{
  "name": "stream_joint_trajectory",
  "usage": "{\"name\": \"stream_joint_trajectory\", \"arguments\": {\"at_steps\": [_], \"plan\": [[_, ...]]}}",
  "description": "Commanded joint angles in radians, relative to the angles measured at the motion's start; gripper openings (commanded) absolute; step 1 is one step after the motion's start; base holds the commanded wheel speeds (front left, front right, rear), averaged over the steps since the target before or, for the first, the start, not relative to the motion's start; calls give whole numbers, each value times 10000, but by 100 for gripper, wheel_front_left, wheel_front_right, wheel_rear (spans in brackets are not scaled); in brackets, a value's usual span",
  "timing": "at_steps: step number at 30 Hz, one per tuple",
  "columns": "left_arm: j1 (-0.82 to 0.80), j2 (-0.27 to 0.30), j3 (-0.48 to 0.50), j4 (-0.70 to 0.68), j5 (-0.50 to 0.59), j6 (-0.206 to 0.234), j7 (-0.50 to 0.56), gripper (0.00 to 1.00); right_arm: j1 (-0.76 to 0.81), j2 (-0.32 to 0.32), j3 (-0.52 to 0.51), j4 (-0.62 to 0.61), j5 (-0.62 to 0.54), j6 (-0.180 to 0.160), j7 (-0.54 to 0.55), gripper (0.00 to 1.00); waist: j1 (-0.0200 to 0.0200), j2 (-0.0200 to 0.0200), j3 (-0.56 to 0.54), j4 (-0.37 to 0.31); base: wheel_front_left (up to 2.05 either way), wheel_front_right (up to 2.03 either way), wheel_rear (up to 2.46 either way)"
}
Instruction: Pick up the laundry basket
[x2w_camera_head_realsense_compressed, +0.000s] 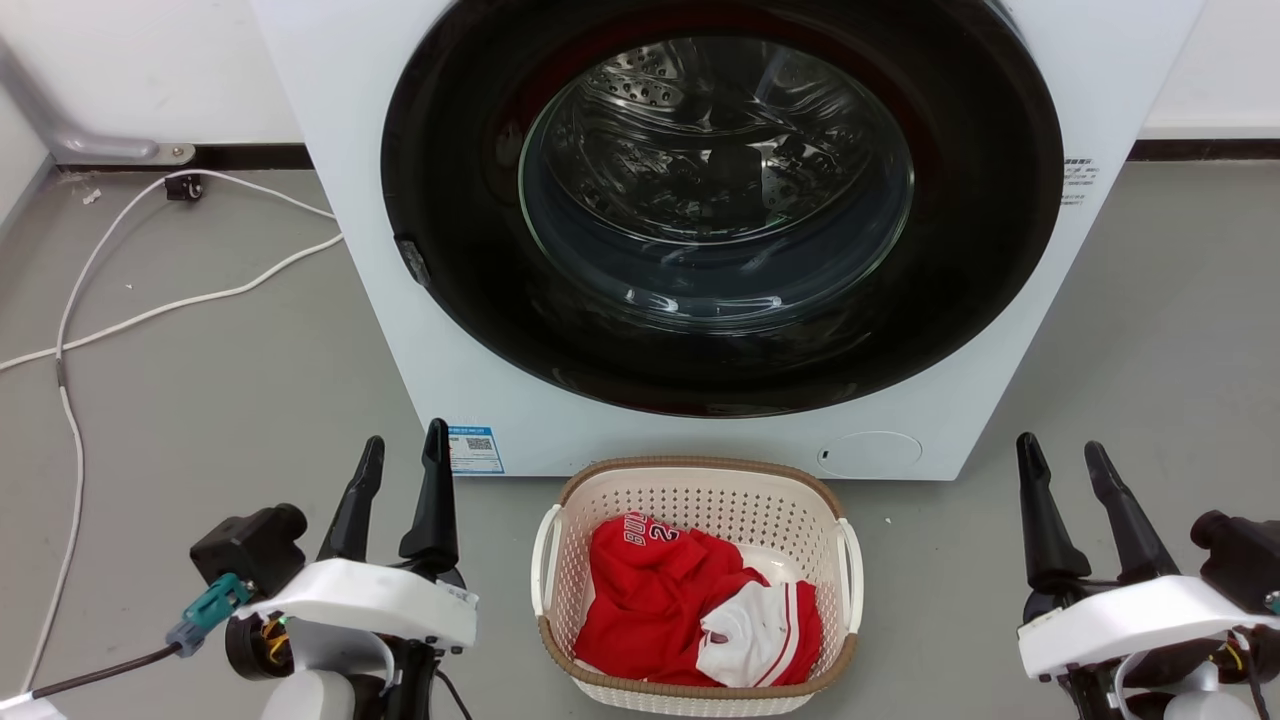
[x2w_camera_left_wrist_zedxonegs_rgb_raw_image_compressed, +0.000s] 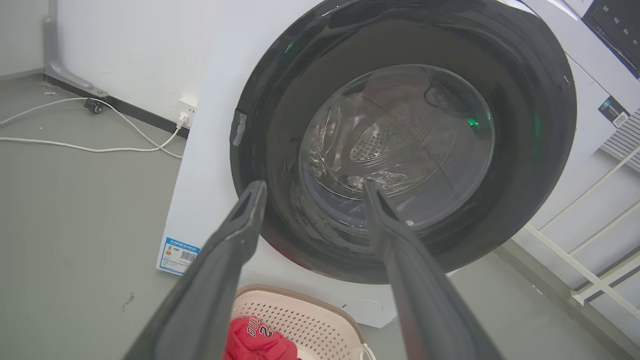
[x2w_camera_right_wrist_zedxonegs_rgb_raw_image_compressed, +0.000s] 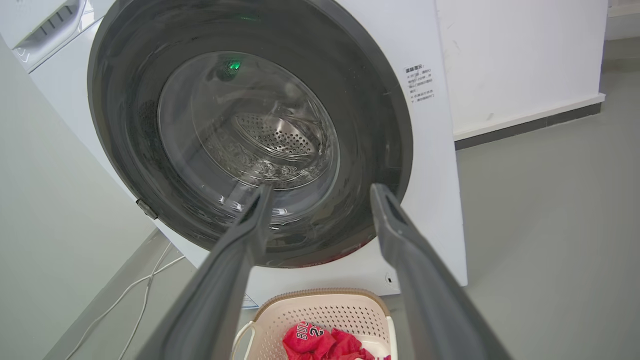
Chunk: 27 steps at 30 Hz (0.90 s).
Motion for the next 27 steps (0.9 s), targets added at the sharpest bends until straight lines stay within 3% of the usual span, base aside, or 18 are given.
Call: {"name": "stream_joint_trajectory", "arguments": {"at_steps": [1,27], "plan": [[-238,95,-61,-142,304,33,-91,100,-1,15,18,-194,-352,-1,-21,100,0,0,5,-1,0,0,0],[-223,236,-391,65,2908,519,-733,100,364,38,59,-678,-3330,0,-22,100,-1,0,2,-31,0,0,0]]}}
